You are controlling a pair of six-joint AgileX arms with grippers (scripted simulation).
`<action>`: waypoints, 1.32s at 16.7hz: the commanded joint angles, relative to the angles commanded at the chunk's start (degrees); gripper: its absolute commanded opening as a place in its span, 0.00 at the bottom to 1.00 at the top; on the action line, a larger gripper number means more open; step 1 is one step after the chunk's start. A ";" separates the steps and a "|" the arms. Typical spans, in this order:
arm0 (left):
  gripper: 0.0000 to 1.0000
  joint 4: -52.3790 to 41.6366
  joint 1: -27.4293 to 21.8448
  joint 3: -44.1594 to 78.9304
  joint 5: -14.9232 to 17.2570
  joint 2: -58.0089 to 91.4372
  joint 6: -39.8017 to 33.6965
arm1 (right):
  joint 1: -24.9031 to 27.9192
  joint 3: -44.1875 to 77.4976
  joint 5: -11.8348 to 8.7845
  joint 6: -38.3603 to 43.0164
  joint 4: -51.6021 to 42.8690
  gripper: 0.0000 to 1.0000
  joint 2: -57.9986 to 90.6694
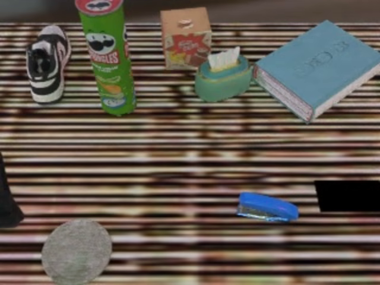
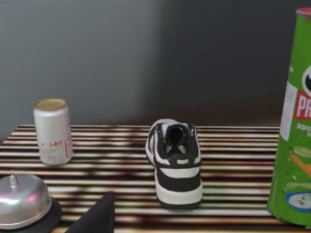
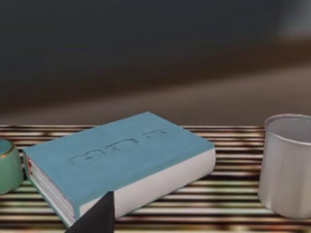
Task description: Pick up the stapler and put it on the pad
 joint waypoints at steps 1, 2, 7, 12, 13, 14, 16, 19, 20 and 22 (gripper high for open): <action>1.00 0.00 0.00 0.00 0.00 0.00 0.00 | 0.00 0.00 0.00 0.00 0.00 1.00 0.00; 1.00 0.00 0.00 0.00 0.00 0.00 0.00 | 0.00 0.00 0.00 0.00 0.00 1.00 0.00; 1.00 0.00 0.00 0.00 0.00 0.00 0.00 | 3.85 8.89 -0.04 -3.78 -6.72 1.00 8.99; 1.00 0.00 0.00 0.00 0.00 0.00 0.00 | 11.98 29.06 0.10 -12.07 -21.58 1.00 32.69; 1.00 0.00 0.00 0.00 0.00 0.00 0.00 | 13.91 33.71 0.11 -14.02 -25.12 1.00 38.69; 1.00 0.00 0.00 0.00 0.00 0.00 0.00 | 15.88 38.42 0.11 -16.02 -28.76 1.00 44.89; 1.00 0.00 0.00 0.00 0.00 0.00 0.00 | 19.91 47.84 0.06 -20.06 -36.14 1.00 57.42; 1.00 0.00 0.00 0.00 0.00 0.00 0.00 | 25.83 61.34 -0.11 -25.94 -46.89 1.00 74.94; 1.00 0.00 0.00 0.00 0.00 0.00 0.00 | 27.70 65.56 -0.17 -27.79 -50.24 1.00 80.16; 1.00 0.00 0.00 0.00 0.00 0.00 0.00 | 31.19 73.48 -0.30 -31.23 -56.40 1.00 89.57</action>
